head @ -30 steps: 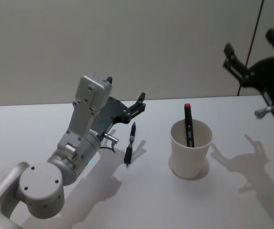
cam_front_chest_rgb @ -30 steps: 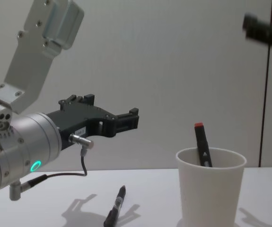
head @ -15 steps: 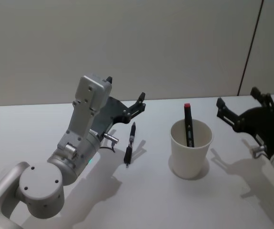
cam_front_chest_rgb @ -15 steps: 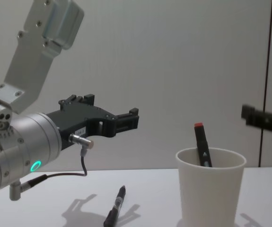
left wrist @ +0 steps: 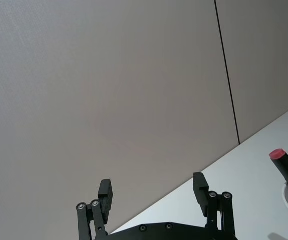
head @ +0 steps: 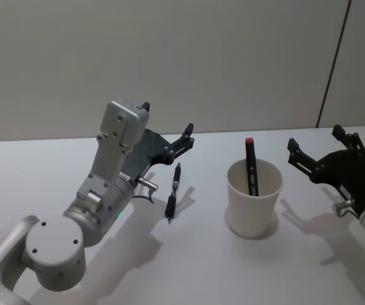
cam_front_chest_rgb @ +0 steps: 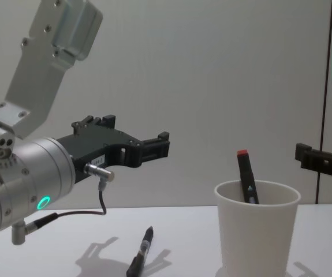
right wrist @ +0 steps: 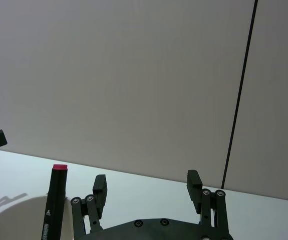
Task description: Place the pen into the pen holder.
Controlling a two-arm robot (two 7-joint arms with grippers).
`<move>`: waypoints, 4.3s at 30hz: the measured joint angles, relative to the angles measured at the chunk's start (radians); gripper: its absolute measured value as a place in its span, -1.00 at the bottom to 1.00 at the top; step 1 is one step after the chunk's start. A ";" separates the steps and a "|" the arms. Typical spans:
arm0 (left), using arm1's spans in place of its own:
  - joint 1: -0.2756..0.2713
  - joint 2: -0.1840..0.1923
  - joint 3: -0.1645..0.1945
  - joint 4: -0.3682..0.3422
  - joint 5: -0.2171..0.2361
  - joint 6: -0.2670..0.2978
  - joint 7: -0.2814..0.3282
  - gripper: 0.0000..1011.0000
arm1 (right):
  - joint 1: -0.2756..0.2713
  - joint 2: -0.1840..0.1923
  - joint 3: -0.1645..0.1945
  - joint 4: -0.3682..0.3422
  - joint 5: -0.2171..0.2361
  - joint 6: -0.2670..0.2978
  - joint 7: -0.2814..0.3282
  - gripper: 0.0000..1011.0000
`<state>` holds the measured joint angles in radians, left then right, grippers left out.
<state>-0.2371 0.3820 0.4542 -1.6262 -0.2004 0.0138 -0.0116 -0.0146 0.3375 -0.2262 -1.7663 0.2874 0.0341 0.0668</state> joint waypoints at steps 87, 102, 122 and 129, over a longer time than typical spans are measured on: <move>-0.020 -0.121 -0.002 0.023 -0.117 0.522 0.097 0.98 | 0.000 0.000 0.000 0.000 0.000 0.000 0.000 0.98; -0.024 -0.132 0.003 0.073 -0.096 0.541 0.050 0.98 | 0.000 0.000 0.000 -0.001 0.000 0.000 0.000 0.98; -0.016 -0.136 -0.005 0.098 -0.105 0.525 0.038 0.98 | 0.000 0.000 0.000 -0.001 0.000 0.000 0.000 0.98; -0.014 -0.137 -0.006 0.100 -0.107 0.521 0.037 0.94 | 0.000 0.000 0.000 0.000 0.000 0.000 0.000 0.98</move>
<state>-0.2511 0.2447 0.4477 -1.5263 -0.3071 0.5350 0.0250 -0.0146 0.3375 -0.2258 -1.7668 0.2874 0.0340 0.0667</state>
